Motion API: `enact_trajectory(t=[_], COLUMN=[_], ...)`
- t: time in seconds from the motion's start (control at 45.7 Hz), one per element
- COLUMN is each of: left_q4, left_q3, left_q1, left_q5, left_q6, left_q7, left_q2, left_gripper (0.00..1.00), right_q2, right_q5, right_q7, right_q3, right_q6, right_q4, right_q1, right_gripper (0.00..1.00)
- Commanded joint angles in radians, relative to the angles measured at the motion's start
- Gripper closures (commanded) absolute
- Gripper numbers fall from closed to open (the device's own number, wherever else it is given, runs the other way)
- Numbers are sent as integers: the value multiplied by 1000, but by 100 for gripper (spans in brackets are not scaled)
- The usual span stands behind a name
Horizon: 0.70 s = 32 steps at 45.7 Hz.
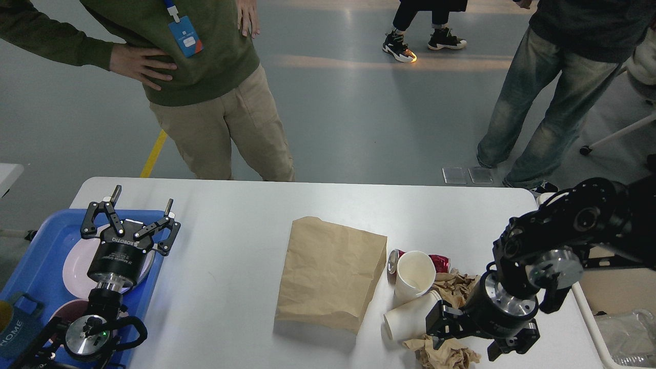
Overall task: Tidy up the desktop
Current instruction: 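Move the right gripper over the crumpled brown paper near the cups, then lower the right gripper and grasp the crumpled brown paper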
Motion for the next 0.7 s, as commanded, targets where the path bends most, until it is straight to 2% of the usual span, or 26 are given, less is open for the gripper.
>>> enact_trajectory(t=[0.0, 0.109, 0.46, 0.678], left_q4=[1, 1, 1, 1], left_q3=[-1, -1, 1, 1], left_q1=[0, 0, 0, 0], left_q5=[0, 0, 0, 0], left_q6=[0, 0, 0, 0], left_q7=[0, 0, 0, 0], left_q2=[0, 1, 1, 1], left_gripper=[3, 3, 3, 3], right_q2=[48, 70, 88, 98], right_q5=[-18, -28, -31, -31], right_q7=[0, 0, 1, 0], right_q3=[0, 2, 65, 72], right_q6=[-147, -201, -209, -216], right_q4=[-34, -63, -86, -172], right_q1=[-100, -148, -200, -275], right_gripper=[6, 6, 4, 4])
